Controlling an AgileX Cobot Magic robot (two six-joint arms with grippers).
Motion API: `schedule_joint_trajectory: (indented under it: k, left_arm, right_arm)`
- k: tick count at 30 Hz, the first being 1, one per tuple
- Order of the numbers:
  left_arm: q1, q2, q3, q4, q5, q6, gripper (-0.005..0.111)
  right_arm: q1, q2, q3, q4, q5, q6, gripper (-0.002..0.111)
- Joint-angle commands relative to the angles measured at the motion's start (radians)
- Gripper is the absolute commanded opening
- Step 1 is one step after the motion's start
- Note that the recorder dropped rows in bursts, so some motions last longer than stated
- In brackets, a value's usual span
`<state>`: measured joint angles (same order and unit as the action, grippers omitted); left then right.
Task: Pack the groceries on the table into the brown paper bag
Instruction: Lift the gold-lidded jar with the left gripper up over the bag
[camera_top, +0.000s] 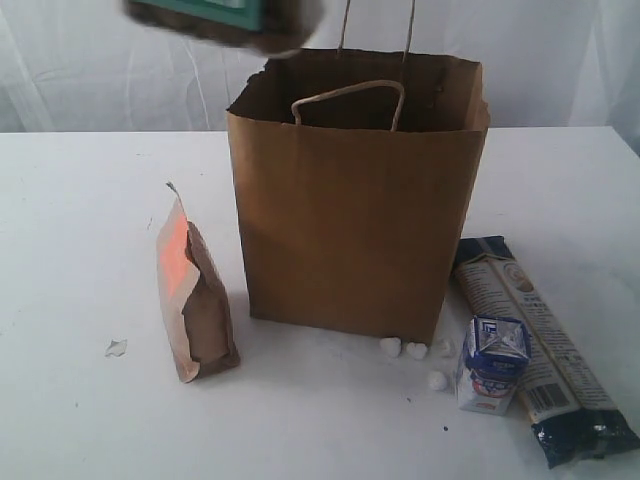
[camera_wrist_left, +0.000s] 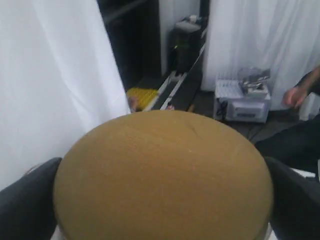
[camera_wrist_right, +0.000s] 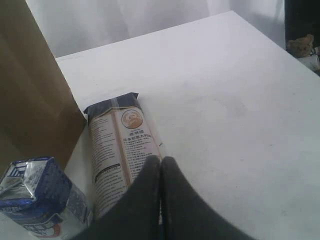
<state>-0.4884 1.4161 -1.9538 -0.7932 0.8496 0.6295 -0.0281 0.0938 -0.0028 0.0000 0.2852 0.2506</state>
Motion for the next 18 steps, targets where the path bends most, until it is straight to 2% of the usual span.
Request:
schedule_joint_trajectory:
  k: [1, 4, 8, 15, 18]
  left_arm:
    - [-0.003, 0.091, -0.009, -0.286, -0.150, 0.193, 0.000]
    - [-0.003, 0.138, -0.009, -0.416, -0.198, 0.299, 0.000]
    - [-0.003, 0.176, -0.009, -0.485, -0.216, 0.420, 0.000]
    - [-0.003, 0.223, -0.009, -0.508, -0.179, 0.587, 0.000]
    - [-0.003, 0.238, -0.009, -0.508, -0.172, 0.605, 0.000]
  right_arm:
    - [-0.003, -0.005, 0.003, 0.000, -0.010, -0.002, 0.000]
    - [-0.003, -0.005, 0.003, 0.000, -0.010, -0.002, 0.000]
    - [-0.003, -0.005, 0.003, 0.000, -0.010, -0.002, 0.000]
    - [-0.003, -0.005, 0.003, 0.000, -0.010, -0.002, 0.000]
    - [-0.003, -0.005, 0.003, 0.000, -0.010, -0.002, 0.000]
